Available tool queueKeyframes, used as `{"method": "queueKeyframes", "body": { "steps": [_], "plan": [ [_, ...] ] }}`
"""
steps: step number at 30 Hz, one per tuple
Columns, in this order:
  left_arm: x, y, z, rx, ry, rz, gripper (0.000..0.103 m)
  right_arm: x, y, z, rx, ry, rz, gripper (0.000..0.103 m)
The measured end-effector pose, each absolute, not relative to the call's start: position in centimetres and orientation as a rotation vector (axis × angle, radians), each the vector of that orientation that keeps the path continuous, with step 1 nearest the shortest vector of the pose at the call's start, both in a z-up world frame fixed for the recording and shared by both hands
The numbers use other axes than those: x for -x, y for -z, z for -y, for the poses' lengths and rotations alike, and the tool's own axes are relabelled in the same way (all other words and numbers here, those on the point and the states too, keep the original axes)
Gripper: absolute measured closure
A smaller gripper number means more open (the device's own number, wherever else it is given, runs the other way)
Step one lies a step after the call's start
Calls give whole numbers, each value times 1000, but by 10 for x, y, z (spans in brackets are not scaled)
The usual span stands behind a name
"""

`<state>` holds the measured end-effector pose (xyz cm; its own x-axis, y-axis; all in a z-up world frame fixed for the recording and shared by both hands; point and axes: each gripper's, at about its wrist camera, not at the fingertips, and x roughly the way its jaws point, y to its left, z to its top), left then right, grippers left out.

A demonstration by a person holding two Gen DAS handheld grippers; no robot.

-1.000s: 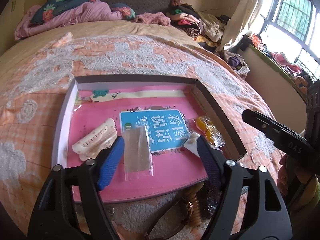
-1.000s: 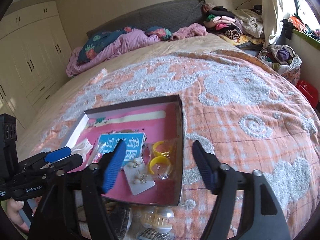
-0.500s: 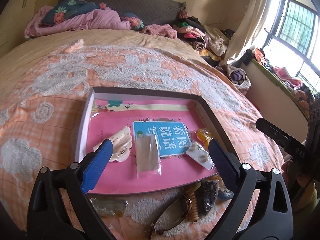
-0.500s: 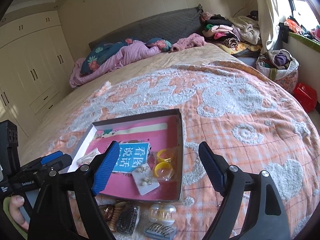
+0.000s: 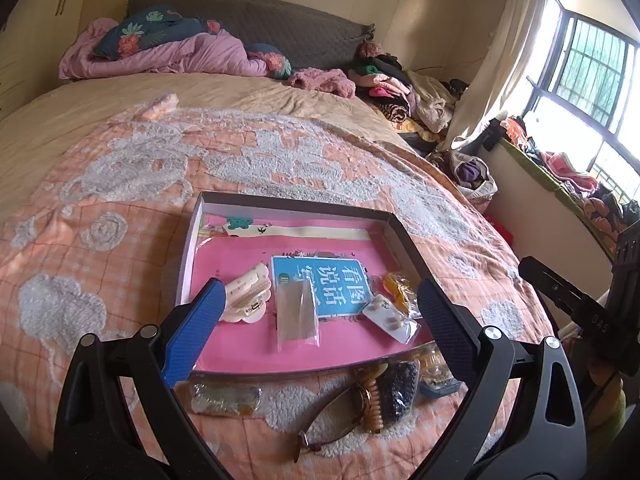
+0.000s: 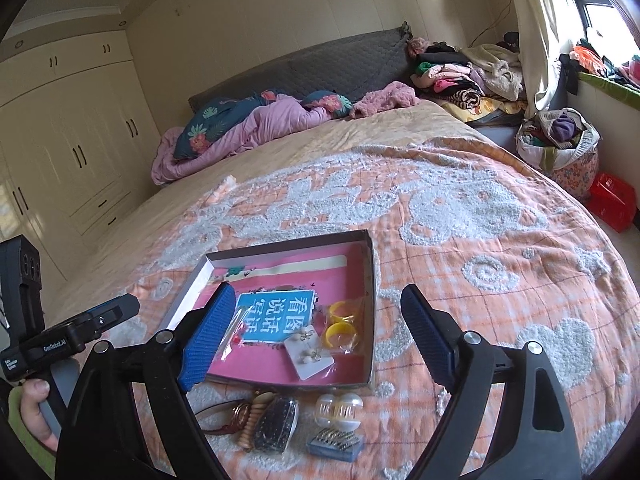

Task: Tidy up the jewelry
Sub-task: 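Withdraw both tools from the box and move toward the brown watch strap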

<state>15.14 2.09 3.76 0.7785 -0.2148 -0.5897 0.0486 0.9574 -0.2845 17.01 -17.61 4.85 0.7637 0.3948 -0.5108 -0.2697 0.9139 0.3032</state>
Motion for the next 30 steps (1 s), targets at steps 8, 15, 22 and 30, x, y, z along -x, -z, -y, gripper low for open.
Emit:
{"method": "queueKeyframes", "body": {
  "steps": [8, 15, 22, 30],
  "plan": [
    [-137, -38, -17, 243, 143, -668, 13, -155, -54, 178, -215, -376, -599, 19],
    [-126, -37, -13, 220, 142, -669, 13, -144, -57, 179, -208, -389, -600, 19],
    [-116, -33, -8, 192, 143, -684, 13, -133, -55, 176, -194, -403, -615, 19],
    [-107, -27, 0, 144, 140, -702, 13, -124, -48, 173, -175, -414, -640, 19]
  ]
}}
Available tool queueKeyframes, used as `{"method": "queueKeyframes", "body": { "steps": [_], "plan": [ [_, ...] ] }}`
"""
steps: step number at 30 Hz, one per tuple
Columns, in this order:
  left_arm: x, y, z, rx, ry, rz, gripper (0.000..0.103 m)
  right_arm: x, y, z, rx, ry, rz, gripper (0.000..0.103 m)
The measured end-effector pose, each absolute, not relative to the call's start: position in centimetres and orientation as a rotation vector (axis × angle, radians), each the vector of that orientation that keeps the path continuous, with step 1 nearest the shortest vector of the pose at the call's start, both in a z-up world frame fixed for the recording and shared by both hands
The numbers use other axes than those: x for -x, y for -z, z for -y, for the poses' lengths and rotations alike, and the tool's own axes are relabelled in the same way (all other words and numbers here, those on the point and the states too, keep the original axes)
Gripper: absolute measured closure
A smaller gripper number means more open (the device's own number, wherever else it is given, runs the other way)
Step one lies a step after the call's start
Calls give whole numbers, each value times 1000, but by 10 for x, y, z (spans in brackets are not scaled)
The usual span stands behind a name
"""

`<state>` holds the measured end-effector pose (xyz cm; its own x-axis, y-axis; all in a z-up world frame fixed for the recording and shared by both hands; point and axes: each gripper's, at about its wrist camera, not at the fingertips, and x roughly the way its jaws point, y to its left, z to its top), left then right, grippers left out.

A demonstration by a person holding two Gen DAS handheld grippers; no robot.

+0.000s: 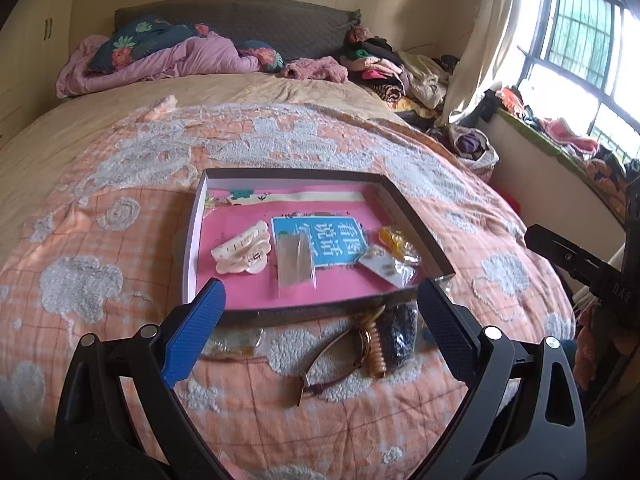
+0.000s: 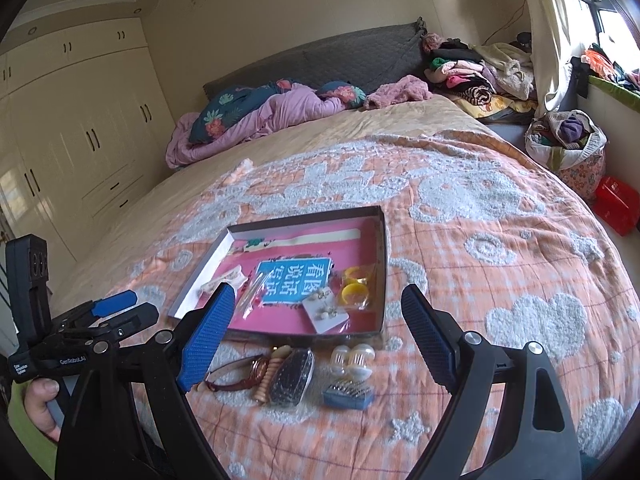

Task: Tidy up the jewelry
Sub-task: 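Withdraw both tools from the box and move toward the brown watch strap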

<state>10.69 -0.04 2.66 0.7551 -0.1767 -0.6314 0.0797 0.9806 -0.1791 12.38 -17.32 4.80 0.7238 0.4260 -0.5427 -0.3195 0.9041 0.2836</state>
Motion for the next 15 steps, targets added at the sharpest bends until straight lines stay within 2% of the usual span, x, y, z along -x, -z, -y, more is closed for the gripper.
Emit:
{"method": "queueKeyframes", "body": {
  "steps": [15],
  "plan": [
    [-90, -7, 20, 54, 154, -753, 13, -106, -28, 171, -136, -417, -702, 19]
  ]
}}
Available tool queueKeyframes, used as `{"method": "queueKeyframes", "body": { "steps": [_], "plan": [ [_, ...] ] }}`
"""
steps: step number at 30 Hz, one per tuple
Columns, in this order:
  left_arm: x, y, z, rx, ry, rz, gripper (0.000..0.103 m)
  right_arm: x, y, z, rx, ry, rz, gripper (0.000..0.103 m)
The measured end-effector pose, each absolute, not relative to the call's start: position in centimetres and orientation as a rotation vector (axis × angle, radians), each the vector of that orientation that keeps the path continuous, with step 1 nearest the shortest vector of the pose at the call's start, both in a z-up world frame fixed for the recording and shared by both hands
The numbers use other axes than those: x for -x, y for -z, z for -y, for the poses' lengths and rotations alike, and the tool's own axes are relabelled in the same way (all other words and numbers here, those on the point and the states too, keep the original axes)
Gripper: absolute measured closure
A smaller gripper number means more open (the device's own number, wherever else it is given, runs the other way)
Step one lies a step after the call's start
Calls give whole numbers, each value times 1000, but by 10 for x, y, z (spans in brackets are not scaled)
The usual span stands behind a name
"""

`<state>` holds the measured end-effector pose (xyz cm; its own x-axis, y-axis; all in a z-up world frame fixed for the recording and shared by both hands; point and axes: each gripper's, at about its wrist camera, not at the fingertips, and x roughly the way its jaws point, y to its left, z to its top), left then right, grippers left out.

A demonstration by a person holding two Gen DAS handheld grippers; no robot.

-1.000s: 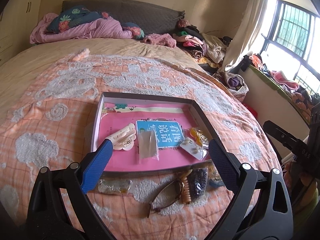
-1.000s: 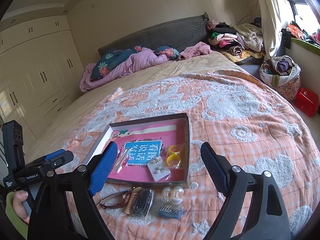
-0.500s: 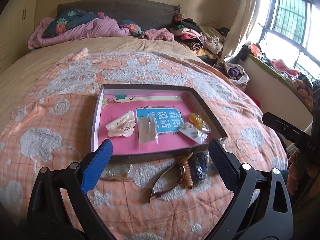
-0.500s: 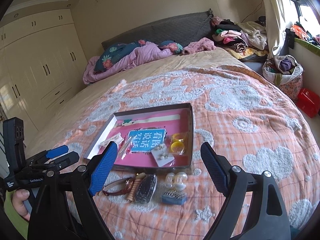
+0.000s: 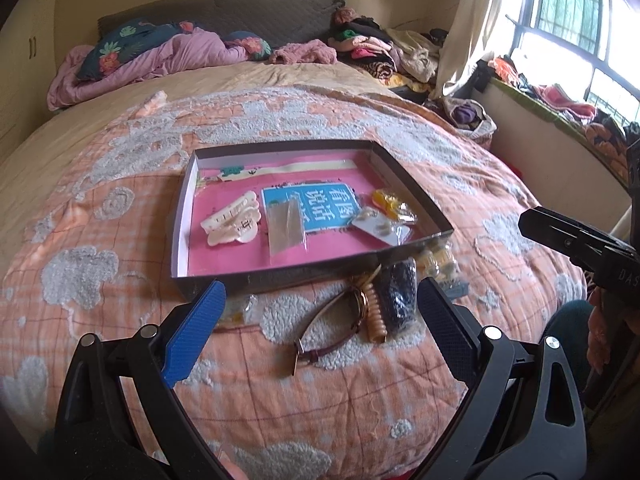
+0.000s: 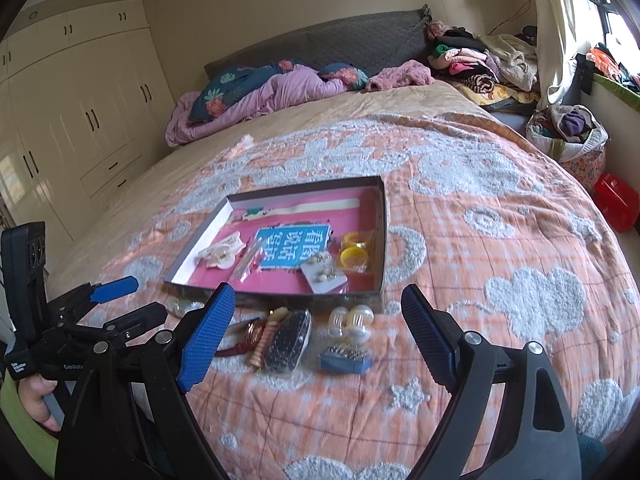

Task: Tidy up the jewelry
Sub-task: 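Withdraw both tools from the box and move toward the brown watch strap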

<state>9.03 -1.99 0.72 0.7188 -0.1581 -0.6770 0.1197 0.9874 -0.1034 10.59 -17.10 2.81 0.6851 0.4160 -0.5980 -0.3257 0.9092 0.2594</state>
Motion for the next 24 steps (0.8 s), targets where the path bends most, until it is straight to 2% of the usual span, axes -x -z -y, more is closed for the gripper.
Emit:
{"method": "queueKeyframes", "body": {
  "steps": [24],
  "plan": [
    [-99, 53, 27, -21, 169, -908, 13, -113, 23, 164, -101, -380, -836, 19]
  ]
}}
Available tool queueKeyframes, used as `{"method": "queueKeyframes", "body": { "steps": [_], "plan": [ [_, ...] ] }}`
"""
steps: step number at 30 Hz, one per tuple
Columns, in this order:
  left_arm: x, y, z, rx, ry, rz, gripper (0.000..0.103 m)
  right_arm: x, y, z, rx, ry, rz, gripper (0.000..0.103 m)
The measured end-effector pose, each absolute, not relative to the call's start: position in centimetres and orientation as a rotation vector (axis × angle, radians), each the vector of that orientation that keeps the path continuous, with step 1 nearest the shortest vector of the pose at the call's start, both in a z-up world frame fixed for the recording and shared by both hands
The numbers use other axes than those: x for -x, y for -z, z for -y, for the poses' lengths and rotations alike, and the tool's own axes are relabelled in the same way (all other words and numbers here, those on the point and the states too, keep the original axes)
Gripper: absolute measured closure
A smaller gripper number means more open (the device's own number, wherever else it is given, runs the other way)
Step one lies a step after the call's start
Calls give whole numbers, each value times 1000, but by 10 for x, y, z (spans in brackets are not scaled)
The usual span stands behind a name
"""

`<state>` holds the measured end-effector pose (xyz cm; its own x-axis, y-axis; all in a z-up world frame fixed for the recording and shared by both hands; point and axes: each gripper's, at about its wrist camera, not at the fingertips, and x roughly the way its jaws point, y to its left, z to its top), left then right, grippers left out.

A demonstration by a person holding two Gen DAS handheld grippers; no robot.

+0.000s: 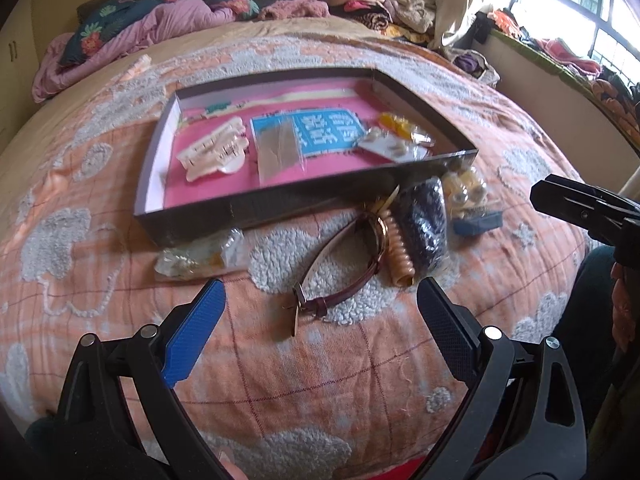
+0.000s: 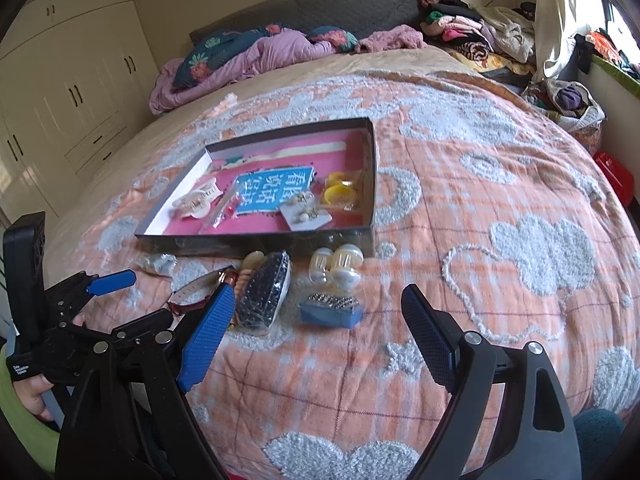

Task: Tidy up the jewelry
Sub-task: 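Withdraw both tools from the box and move toward the brown watch strap, then close the left tool on the brown watch strap while right tool grasps the blue pin box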

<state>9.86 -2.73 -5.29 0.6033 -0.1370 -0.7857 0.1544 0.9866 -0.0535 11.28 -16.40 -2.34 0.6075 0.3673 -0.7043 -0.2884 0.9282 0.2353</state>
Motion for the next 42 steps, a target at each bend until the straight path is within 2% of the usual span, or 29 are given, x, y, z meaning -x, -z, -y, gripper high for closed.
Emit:
{"method": "queueKeyframes", "body": {
  "steps": [11, 13, 16, 20, 23, 26, 27, 29, 36, 38, 42],
  "plan": [
    [-110, 74, 29, -50, 174, -921, 13, -129, 63, 158, -84, -343, -910, 21],
    [-112, 75, 30, -54, 172, -922, 14, -134, 68, 156, -78, -338, -922, 30],
    [-114, 76, 31, -56, 177, -919, 15, -140, 76, 152, -79, -339, -941, 35],
    [-118, 77, 33, -58, 182, -918, 23, -145, 83, 145, -66, -338, -946, 39],
    [-122, 78, 34, -51, 193, -921, 32, -147, 84, 142, -42, -338, -937, 53],
    [-126, 80, 38, -50, 212, -927, 33, -147, 84, 145, -55, -349, -933, 53],
    [-127, 82, 39, -44, 221, -930, 36, -146, 83, 145, -59, -351, -931, 53],
    [-129, 84, 40, -38, 229, -939, 51, -145, 81, 150, -75, -354, -930, 53],
    [-124, 80, 40, -30, 253, -913, 68, -135, 71, 160, -116, -359, -913, 53],
    [-120, 74, 38, -19, 268, -892, 77, -132, 66, 162, -123, -363, -901, 53],
    [-111, 63, 37, -14, 273, -856, 84, -126, 56, 164, -126, -371, -879, 53]
  ]
}}
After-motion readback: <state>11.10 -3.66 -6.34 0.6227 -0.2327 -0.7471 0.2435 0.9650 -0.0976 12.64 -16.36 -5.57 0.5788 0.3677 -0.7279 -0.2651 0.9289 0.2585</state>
